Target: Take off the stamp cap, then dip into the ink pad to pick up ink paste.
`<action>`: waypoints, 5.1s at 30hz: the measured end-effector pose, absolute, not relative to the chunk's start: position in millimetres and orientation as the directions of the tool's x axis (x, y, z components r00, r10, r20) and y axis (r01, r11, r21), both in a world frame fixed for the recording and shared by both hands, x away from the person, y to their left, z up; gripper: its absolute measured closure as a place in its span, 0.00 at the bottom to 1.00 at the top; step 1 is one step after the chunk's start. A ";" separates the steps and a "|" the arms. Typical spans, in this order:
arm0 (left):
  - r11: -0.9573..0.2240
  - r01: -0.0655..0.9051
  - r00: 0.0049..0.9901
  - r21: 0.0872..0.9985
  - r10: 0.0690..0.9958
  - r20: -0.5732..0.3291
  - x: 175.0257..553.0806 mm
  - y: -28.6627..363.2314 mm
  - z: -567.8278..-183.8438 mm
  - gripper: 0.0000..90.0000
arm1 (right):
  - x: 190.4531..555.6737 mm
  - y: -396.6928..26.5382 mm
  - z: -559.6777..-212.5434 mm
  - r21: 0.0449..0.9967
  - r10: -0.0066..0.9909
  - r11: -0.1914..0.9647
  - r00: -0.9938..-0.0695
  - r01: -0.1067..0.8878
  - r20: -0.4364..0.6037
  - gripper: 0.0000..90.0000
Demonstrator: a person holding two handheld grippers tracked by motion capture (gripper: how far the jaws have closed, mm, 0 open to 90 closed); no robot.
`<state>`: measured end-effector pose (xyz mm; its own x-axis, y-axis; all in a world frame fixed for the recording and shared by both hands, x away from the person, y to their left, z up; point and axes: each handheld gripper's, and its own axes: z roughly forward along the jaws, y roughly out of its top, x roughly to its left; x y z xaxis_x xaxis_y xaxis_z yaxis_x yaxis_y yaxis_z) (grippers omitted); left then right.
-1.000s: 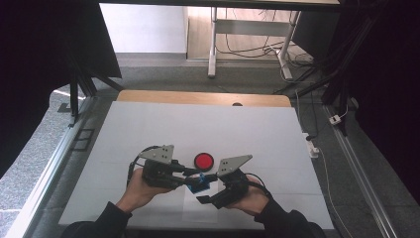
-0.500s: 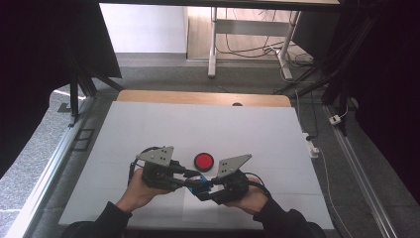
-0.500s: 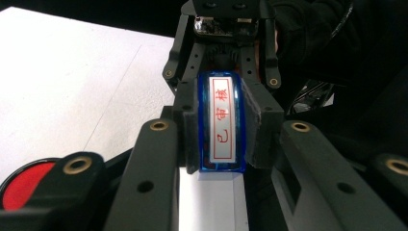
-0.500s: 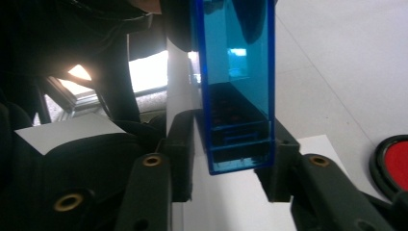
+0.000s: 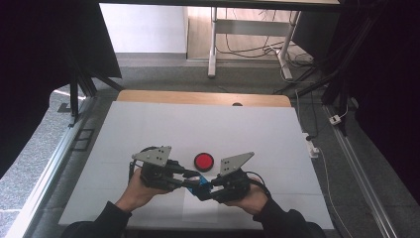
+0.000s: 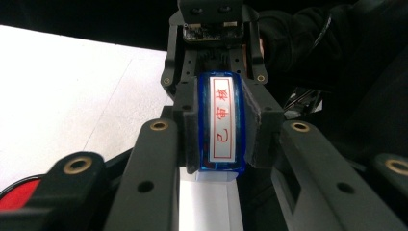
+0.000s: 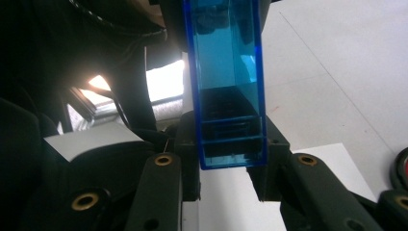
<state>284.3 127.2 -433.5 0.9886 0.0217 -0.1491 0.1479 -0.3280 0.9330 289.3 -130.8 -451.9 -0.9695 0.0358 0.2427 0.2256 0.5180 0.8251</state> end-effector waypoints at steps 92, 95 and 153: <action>-0.435 0.330 0.900 0.838 0.412 -0.141 288.1 144.9 -432.9 0.78 | 273.1 -242.2 -444.8 0.802 0.539 0.484 -0.841 0.350 0.042 0.76; -0.431 0.335 0.898 0.838 0.416 -0.145 288.5 145.9 -432.7 0.78 | 271.0 -250.8 -445.5 0.796 0.564 0.478 -0.824 0.371 0.045 0.76; -0.432 0.405 0.860 0.806 0.478 -0.176 320.1 131.3 -435.5 0.78 | 252.7 -305.3 -456.9 0.772 0.668 0.397 -0.733 0.497 0.128 0.76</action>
